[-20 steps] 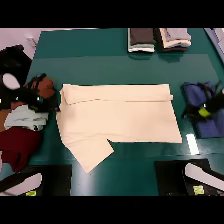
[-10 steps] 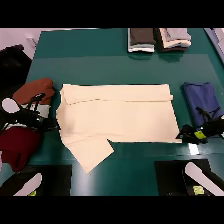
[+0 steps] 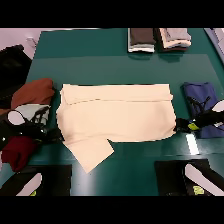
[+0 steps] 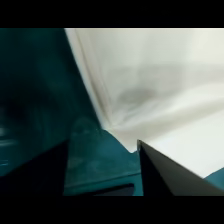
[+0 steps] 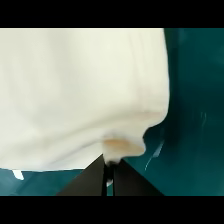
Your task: Fold the shirts.
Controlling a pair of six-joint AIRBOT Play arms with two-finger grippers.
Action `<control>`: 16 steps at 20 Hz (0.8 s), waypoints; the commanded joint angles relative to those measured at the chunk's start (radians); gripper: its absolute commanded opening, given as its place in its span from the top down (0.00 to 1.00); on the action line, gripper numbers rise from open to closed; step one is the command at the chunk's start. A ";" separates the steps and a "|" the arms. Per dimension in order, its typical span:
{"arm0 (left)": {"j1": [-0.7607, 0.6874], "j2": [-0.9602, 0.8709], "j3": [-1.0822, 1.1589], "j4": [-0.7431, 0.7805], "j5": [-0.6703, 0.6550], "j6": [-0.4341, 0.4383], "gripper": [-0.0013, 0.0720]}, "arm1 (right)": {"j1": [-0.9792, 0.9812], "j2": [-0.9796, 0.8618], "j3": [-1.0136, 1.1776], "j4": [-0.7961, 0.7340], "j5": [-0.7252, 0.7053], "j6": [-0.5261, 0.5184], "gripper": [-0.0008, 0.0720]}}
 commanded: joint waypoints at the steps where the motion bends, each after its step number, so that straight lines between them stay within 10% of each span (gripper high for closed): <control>1: 0.000 0.011 -0.106 -0.156 0.059 0.006 0.31 | 0.050 0.001 0.030 0.009 0.005 0.007 0.96; 8: 0.000 0.011 -0.189 -0.299 0.121 0.093 0.36 | 0.062 0.001 0.030 0.010 0.005 0.009 0.96; 11: 0.000 0.011 -0.177 -0.303 0.102 0.145 0.95 | 0.062 0.001 0.031 0.010 0.014 0.019 0.96; 16: 0.000 0.082 -0.087 -0.240 -0.011 0.153 0.96 | 0.061 0.097 0.030 0.005 0.059 0.018 0.96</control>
